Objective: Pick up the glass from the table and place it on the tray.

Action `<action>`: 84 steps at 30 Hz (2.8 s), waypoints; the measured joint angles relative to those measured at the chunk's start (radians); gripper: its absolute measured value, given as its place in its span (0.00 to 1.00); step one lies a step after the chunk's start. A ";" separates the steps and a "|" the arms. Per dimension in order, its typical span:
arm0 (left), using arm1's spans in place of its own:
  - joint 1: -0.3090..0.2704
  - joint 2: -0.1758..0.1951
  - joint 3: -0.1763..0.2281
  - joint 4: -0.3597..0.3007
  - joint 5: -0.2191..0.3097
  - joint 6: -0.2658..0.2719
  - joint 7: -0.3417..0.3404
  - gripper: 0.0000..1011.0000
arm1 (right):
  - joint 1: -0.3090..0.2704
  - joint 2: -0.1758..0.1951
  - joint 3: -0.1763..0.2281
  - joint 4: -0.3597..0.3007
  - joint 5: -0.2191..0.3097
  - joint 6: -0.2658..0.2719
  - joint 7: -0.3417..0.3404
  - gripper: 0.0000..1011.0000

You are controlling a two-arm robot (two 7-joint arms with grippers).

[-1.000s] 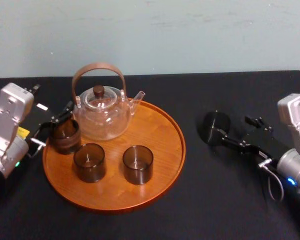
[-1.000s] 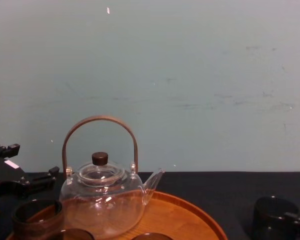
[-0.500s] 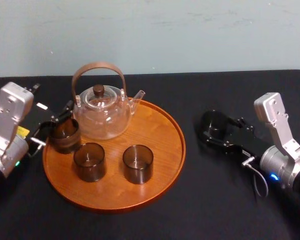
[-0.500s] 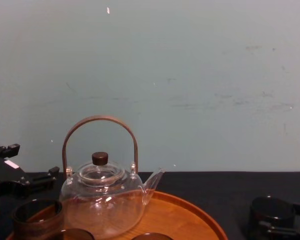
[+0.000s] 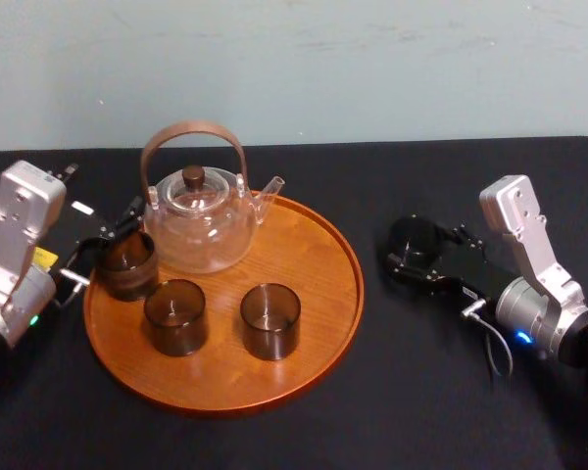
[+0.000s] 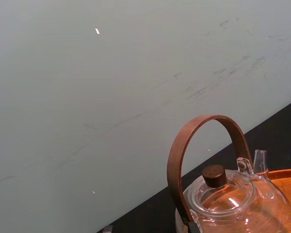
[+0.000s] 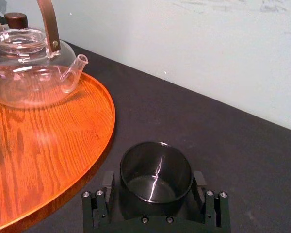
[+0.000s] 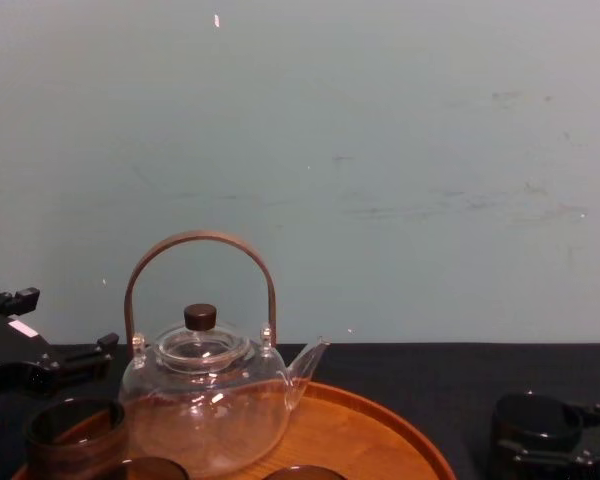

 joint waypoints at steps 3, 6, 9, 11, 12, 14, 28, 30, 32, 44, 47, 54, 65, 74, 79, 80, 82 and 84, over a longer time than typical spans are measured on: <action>0.000 0.000 0.000 0.000 0.000 0.000 0.000 0.99 | 0.007 -0.004 -0.001 0.002 -0.002 -0.004 0.000 0.99; 0.000 0.000 0.000 0.000 0.000 0.000 0.000 0.99 | 0.014 -0.008 -0.001 0.006 -0.005 -0.008 -0.001 0.99; 0.000 0.000 0.000 0.000 0.000 0.000 0.000 0.99 | 0.022 -0.012 -0.002 0.013 -0.007 -0.010 -0.002 0.99; 0.000 0.000 0.000 0.000 0.000 0.000 0.000 0.99 | 0.030 -0.016 -0.004 0.021 -0.009 -0.011 -0.002 0.99; 0.000 0.000 0.000 0.000 0.000 0.000 0.000 0.99 | 0.032 -0.018 -0.005 0.024 -0.010 -0.011 -0.002 0.99; 0.000 0.000 0.000 0.000 0.000 0.000 0.000 0.99 | 0.039 -0.021 -0.007 0.033 -0.013 -0.010 -0.003 0.99; 0.000 0.000 0.000 0.000 0.000 0.000 0.000 0.99 | 0.039 -0.021 -0.007 0.033 -0.014 -0.010 -0.004 0.99; 0.000 0.000 0.000 0.000 0.000 0.000 0.000 0.99 | 0.038 -0.021 -0.007 0.032 -0.014 -0.010 -0.004 0.99; 0.000 0.000 0.000 0.000 0.000 0.000 0.000 0.99 | 0.038 -0.021 -0.006 0.032 -0.013 -0.010 -0.004 0.99; 0.000 0.000 0.000 0.000 0.000 0.000 0.000 0.99 | 0.037 -0.020 -0.005 0.030 -0.012 -0.010 -0.004 0.92; 0.000 0.000 0.000 0.000 0.000 0.000 0.000 0.99 | 0.036 -0.019 -0.005 0.029 -0.012 -0.010 -0.004 0.90; 0.000 0.000 0.000 0.000 0.000 0.000 0.000 0.99 | 0.036 -0.019 -0.005 0.029 -0.011 -0.010 -0.004 0.90; 0.000 0.000 0.000 0.000 0.000 0.000 0.000 0.99 | 0.036 -0.019 -0.005 0.029 -0.011 -0.010 -0.004 0.90; 0.000 0.000 0.000 0.000 0.000 0.000 0.000 0.99 | 0.029 -0.017 -0.003 0.016 -0.005 -0.027 0.007 0.90; 0.000 0.000 0.000 0.000 0.000 0.000 0.000 0.99 | 0.018 -0.006 -0.001 -0.025 -0.004 -0.035 0.009 0.90; 0.000 0.000 0.000 0.000 0.000 0.000 0.000 0.99 | 0.016 -0.004 0.000 -0.032 -0.004 -0.035 0.009 0.90; 0.000 0.000 0.000 0.000 0.000 0.000 0.000 0.99 | 0.011 -0.001 0.000 -0.047 -0.004 -0.037 0.011 0.90; 0.000 0.000 0.000 0.000 0.000 0.000 0.000 0.99 | 0.005 0.003 0.000 -0.069 -0.002 -0.038 0.014 0.90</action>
